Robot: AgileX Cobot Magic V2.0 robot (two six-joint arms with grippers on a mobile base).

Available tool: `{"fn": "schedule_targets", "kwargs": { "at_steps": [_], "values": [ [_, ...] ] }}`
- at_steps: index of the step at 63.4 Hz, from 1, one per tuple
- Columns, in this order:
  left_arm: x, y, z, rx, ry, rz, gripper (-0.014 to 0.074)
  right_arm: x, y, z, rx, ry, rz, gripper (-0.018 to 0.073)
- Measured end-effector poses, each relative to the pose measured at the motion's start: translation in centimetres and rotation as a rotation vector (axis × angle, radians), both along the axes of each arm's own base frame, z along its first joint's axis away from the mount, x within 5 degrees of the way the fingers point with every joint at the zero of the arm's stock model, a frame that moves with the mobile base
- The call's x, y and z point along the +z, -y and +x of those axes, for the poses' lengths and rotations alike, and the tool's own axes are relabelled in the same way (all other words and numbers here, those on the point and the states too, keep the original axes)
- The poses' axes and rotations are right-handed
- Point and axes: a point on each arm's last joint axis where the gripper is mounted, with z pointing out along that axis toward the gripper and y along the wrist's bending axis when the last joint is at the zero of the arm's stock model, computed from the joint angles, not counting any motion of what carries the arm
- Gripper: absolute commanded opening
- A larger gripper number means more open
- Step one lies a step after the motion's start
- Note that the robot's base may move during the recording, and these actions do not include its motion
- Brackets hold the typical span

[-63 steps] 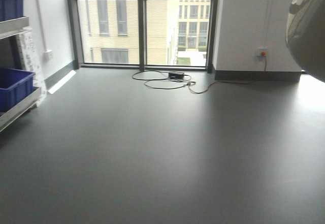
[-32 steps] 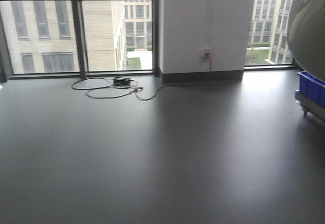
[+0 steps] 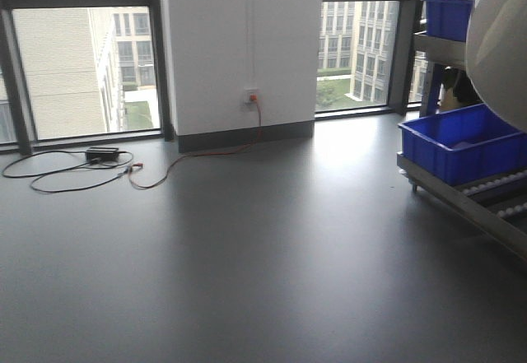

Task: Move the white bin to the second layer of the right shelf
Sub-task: 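Approach the roller shelf with blue crates, holding the bin in the right gripper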

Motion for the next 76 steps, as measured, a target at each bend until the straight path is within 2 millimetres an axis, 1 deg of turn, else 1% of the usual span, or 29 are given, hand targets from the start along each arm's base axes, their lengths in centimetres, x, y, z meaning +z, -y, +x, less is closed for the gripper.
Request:
{"fn": "schedule_targets", "kwargs": {
  "at_steps": [76],
  "values": [
    [0.00,0.00,0.00,0.000,0.000,0.000,0.0085,0.00,0.00,0.00,0.000,0.000,0.000,0.0056]
  ]
}}
